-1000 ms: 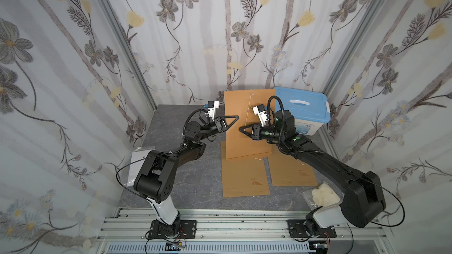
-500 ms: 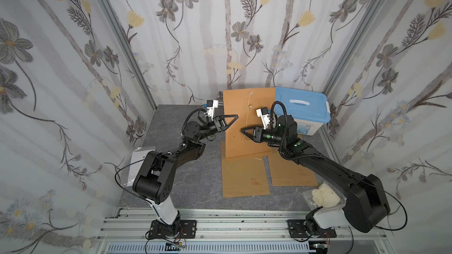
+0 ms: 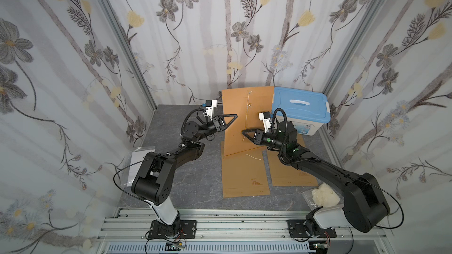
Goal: Close the mouth of the file bag
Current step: Close the file bag.
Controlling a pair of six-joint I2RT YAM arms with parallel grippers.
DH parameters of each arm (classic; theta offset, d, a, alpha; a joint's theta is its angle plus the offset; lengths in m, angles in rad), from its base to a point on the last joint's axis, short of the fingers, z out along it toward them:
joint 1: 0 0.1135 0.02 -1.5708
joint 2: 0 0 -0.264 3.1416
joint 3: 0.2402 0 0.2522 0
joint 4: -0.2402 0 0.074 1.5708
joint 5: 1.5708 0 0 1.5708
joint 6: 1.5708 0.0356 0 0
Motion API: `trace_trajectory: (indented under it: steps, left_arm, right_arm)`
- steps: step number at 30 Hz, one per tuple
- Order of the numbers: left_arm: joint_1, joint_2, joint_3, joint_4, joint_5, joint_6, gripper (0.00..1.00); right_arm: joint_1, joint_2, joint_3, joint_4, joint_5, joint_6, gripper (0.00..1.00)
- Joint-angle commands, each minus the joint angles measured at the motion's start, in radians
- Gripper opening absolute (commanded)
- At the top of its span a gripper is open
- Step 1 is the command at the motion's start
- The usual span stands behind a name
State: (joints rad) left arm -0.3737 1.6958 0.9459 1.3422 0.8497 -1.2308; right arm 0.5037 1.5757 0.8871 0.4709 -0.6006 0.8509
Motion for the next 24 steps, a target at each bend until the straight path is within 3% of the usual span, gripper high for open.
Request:
trace_trajectory:
  steps: [1, 24]
  left_arm:
    - [0.0, -0.008, 0.0, 0.068, -0.001, -0.021, 0.0]
    - [0.004, -0.008, -0.011, 0.068, -0.006, -0.02, 0.0]
  right_arm:
    - [-0.002, -0.009, -0.023, 0.12, 0.034, 0.05, 0.19]
    - [-0.003, -0.014, -0.079, 0.179, 0.054, 0.065, 0.16]
